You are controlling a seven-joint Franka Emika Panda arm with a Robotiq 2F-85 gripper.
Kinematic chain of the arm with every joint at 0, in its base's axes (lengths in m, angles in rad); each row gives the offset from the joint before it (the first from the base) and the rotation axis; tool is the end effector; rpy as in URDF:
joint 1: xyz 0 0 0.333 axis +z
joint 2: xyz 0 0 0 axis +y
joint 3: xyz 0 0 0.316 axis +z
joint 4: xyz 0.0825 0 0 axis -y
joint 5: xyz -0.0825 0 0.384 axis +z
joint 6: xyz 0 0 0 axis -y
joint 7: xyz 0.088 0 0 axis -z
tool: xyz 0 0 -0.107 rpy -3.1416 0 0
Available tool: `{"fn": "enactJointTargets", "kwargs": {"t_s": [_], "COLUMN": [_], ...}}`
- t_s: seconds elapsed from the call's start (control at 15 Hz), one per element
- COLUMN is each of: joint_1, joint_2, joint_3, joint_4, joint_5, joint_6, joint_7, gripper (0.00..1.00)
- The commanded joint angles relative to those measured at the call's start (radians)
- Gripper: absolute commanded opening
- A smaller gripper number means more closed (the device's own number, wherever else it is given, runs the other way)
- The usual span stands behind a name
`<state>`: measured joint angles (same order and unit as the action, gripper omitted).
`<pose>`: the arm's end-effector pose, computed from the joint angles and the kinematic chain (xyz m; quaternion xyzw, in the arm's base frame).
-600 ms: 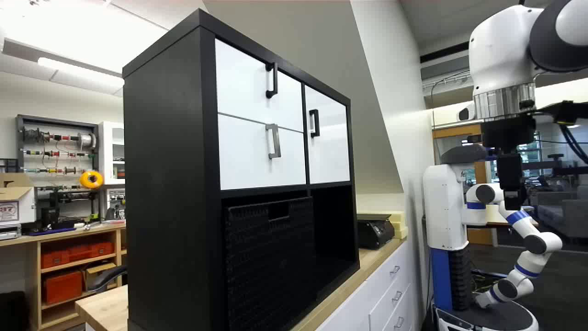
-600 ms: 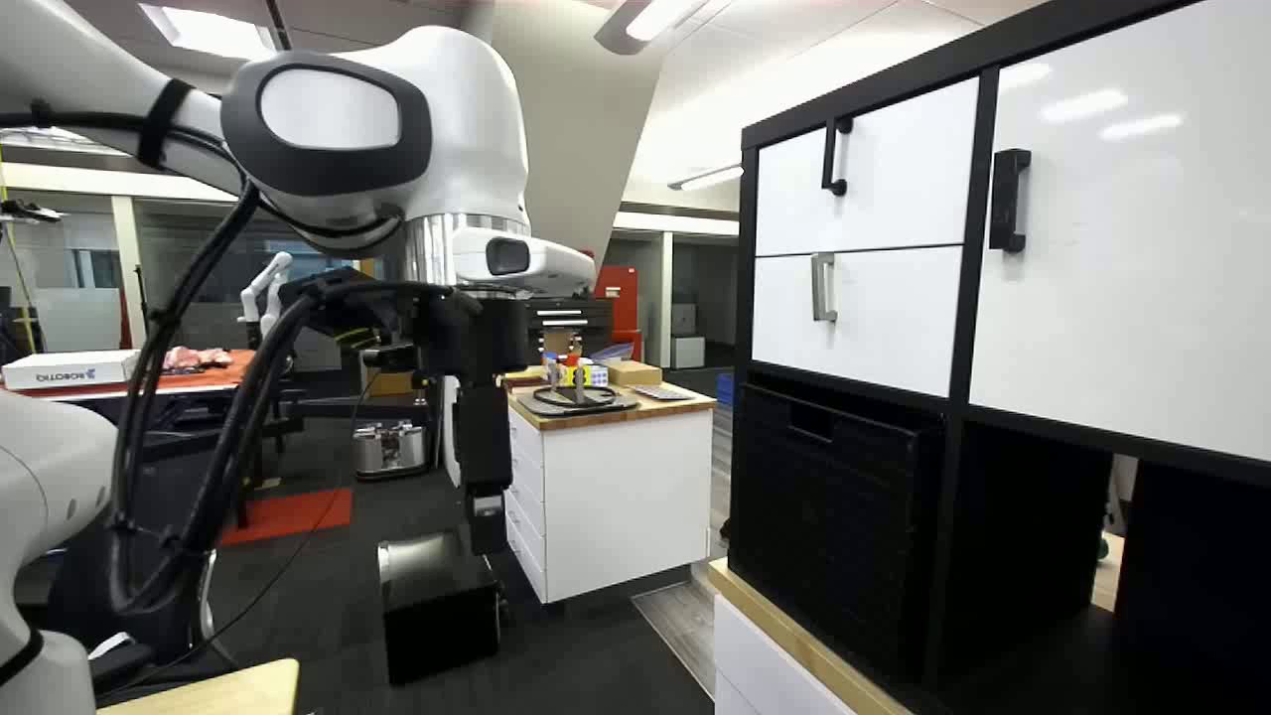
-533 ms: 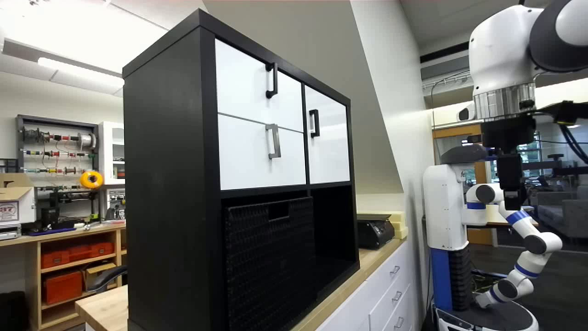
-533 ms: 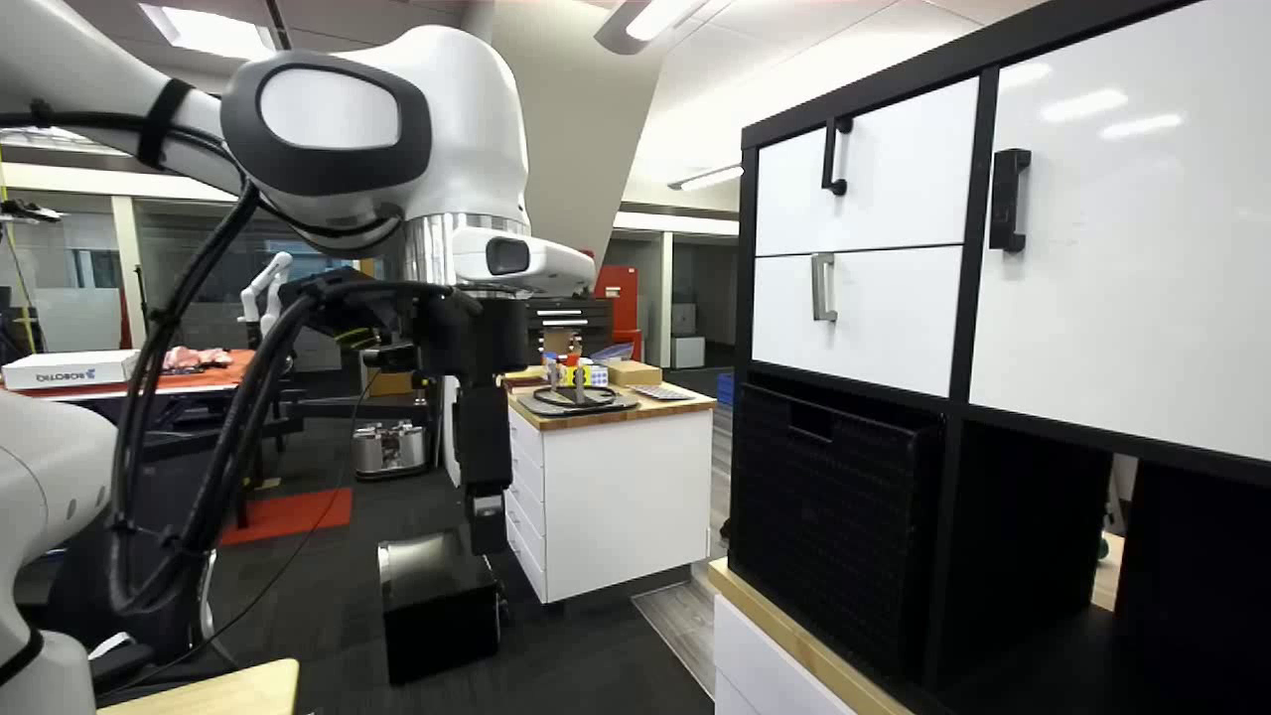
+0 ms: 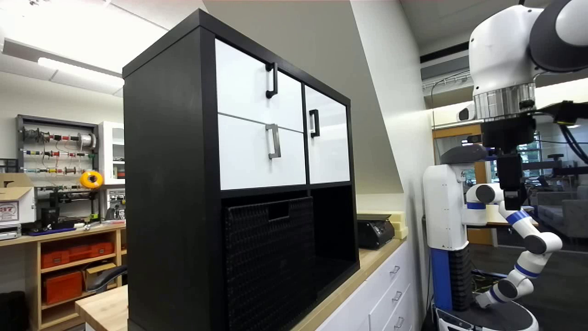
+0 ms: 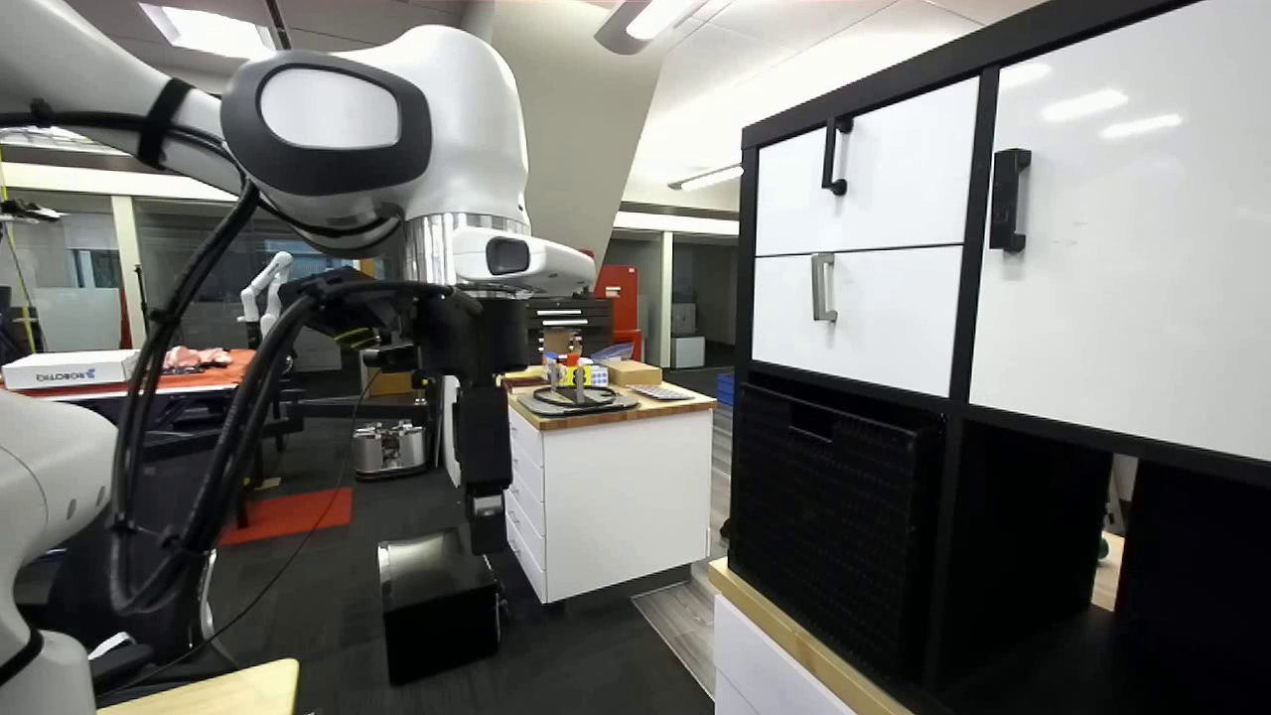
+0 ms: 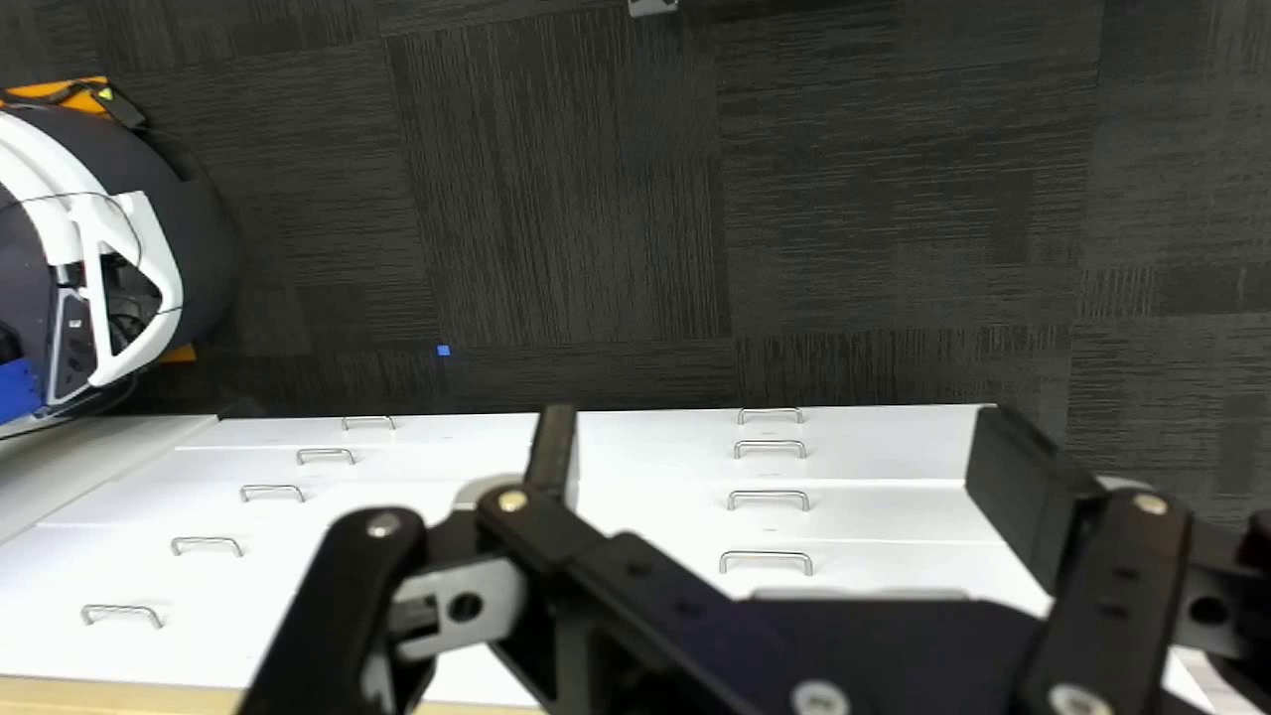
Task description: Pull out the black bin from underneath cabinet
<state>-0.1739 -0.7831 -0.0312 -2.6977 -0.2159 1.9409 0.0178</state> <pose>0.3068 -0.0786 0.4598 0.9935 -0.0689 0.0053 0.0908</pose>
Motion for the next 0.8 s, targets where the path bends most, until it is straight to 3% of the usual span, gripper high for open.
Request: {"fn": "enactJointTargets", "kwargs": {"t_s": [0.0,0.33,0.73], "joint_1": [0.013,0.041,0.053], "joint_2": [0.0,0.083,0.295], "joint_3": [-0.01,-0.006,-0.008], "joint_4": [0.002,0.033,0.1], "joint_5": [-0.008,0.009,0.034], "joint_6": [-0.004,0.048,0.246], "joint_7": [0.007,0.006,0.03], "gripper": [1.0,1.0,1.0]}}
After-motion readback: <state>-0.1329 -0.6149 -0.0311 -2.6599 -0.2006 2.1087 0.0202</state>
